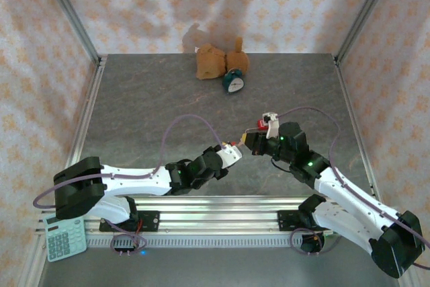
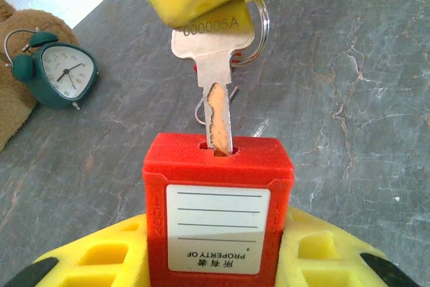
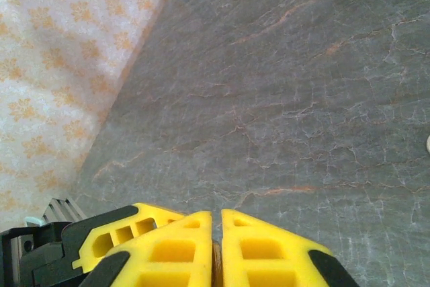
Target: Unlock with the key
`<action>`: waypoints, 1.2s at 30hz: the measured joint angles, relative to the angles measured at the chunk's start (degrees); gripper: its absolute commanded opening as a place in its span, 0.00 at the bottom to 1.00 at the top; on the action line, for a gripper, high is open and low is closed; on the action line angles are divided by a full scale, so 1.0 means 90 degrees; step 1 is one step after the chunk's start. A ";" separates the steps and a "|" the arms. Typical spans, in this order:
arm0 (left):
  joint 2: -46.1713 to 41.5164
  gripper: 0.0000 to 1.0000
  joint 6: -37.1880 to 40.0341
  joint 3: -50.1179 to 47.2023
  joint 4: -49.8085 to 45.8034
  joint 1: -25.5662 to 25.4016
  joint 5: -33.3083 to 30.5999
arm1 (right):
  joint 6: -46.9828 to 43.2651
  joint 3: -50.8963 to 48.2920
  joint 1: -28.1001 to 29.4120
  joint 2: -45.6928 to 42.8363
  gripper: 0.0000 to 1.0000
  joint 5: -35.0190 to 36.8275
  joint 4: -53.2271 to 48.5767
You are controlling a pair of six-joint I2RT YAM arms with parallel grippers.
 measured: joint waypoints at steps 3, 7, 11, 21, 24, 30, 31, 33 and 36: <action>0.0000 0.28 -0.0002 0.0000 -0.0002 0.0000 0.0000 | 0.0000 0.0000 -0.0002 0.0007 0.09 0.0000 0.0010; 0.0000 0.27 -0.0005 0.0000 0.0007 0.0000 -0.0029 | 0.0019 0.0000 0.0000 0.0012 0.10 -0.0012 0.0046; 0.0000 0.26 -0.0029 0.0000 0.0022 0.0000 -0.0080 | 0.0053 -0.0039 0.0029 0.0012 0.09 -0.0036 0.0170; 0.0000 0.26 -0.0228 0.0000 -0.0136 0.0000 0.0022 | 0.0046 -0.0464 0.0053 -0.0015 0.10 -0.0175 0.0818; -0.0012 0.26 -0.0340 0.0000 -0.0177 0.0010 0.0097 | 0.0000 -0.0522 0.0053 -0.0027 0.10 -0.0211 0.0916; -0.0216 0.25 -0.0590 0.0000 -0.0340 0.0158 0.0500 | -0.0109 -0.0571 0.0053 -0.0032 0.10 -0.0321 0.1124; -0.0255 0.25 -0.0636 0.0000 -0.0369 0.0192 0.0573 | -0.0121 -0.0580 0.0053 -0.0032 0.11 -0.0328 0.1168; -0.0316 0.25 -0.0709 0.0000 -0.0432 0.0243 0.0704 | -0.0121 -0.0593 0.0053 -0.0032 0.10 -0.0364 0.1231; -0.0384 0.25 -0.0860 0.0000 -0.0474 0.0357 0.0954 | -0.0124 -0.0622 0.0053 -0.0034 0.10 -0.0369 0.1297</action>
